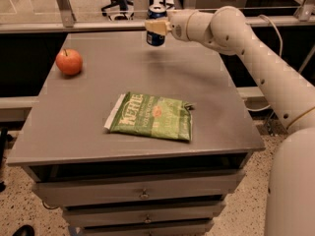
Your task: Move pepsi can near apple
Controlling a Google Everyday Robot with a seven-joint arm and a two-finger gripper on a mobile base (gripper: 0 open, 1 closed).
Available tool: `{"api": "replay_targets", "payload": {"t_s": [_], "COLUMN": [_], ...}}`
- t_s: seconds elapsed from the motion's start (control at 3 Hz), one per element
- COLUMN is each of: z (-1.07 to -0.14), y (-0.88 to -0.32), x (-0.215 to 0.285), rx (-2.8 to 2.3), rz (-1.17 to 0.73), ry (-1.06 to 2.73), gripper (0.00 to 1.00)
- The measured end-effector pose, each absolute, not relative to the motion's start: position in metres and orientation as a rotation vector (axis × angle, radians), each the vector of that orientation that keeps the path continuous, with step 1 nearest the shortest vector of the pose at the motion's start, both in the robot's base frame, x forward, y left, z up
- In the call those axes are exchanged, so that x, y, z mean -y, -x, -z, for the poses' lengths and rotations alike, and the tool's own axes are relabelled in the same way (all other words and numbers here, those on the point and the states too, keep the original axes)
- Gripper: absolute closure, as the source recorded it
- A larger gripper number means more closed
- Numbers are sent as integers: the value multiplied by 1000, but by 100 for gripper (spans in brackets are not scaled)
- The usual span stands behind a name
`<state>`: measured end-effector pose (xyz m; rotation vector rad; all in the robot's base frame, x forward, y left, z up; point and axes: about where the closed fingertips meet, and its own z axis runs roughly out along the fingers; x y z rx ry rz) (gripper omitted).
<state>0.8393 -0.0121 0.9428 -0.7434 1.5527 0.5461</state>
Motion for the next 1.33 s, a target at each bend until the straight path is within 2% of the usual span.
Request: {"api": "replay_targets", "payload": {"t_s": [0.33,0.67,1.33], "z": [-956,-957,-927], "y": [-811,-789,-767], "x": [-54,-116,-178], "rx": [-1451,-1411,-1446], "rz": [-662,-722,-754], "ry": [891,1066,1296], "gripper": [100,100,100]}}
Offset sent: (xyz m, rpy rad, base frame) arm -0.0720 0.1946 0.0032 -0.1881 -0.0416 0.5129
